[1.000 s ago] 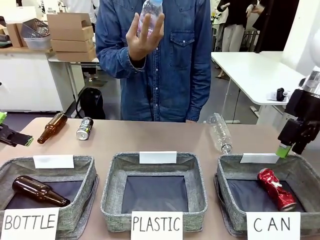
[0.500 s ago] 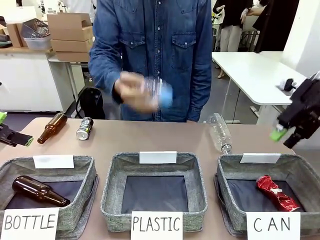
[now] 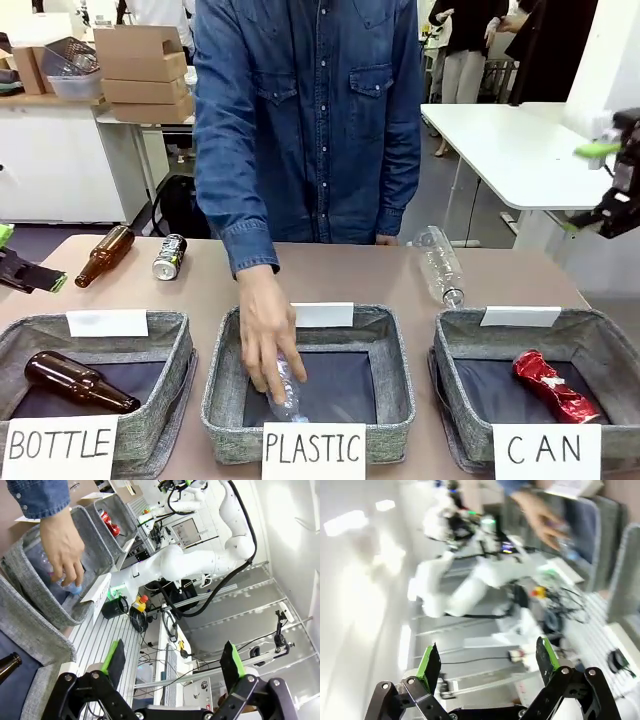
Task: Sort the can waste into the basket.
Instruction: Pick up the can waste from the table and place it in the right Fabric basket.
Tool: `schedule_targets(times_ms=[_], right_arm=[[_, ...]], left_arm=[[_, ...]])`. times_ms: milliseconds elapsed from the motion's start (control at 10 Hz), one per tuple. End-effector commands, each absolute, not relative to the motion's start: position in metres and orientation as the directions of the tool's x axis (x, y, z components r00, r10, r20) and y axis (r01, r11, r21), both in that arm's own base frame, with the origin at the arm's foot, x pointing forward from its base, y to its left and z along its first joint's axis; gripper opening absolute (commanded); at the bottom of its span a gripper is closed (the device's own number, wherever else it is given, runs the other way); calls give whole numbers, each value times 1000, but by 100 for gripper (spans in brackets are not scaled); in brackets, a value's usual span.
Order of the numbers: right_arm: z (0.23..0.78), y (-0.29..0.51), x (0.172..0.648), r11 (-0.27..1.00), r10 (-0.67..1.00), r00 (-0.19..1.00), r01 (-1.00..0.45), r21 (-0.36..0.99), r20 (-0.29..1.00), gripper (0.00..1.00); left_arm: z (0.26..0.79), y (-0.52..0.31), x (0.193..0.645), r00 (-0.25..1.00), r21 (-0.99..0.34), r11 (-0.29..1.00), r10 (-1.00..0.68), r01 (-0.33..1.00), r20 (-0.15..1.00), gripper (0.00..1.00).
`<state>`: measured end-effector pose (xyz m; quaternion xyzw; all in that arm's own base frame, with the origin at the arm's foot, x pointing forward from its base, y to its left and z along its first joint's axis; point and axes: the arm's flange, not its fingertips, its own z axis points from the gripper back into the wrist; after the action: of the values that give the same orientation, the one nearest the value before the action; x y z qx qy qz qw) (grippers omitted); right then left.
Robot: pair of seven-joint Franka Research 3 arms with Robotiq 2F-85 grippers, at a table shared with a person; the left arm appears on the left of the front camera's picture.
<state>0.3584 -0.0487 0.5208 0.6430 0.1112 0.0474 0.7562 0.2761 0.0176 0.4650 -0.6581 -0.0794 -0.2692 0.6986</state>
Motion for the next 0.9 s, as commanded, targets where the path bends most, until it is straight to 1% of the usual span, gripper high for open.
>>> schedule_targets(times_ms=[0, 100, 800], right_arm=[[519, -45, 367, 53, 89, 987, 130, 990, -134, 100], [521, -49, 358, 169, 215, 971, 71, 983, -107, 100], [521, -49, 358, 169, 215, 971, 71, 983, -107, 100]], left_arm=[[468, 15, 275, 844, -877, -27, -258, 480, 470, 100], [468, 15, 275, 844, -877, -27, -258, 480, 470, 100], [468, 15, 275, 844, -877, -27, -258, 480, 470, 100]])
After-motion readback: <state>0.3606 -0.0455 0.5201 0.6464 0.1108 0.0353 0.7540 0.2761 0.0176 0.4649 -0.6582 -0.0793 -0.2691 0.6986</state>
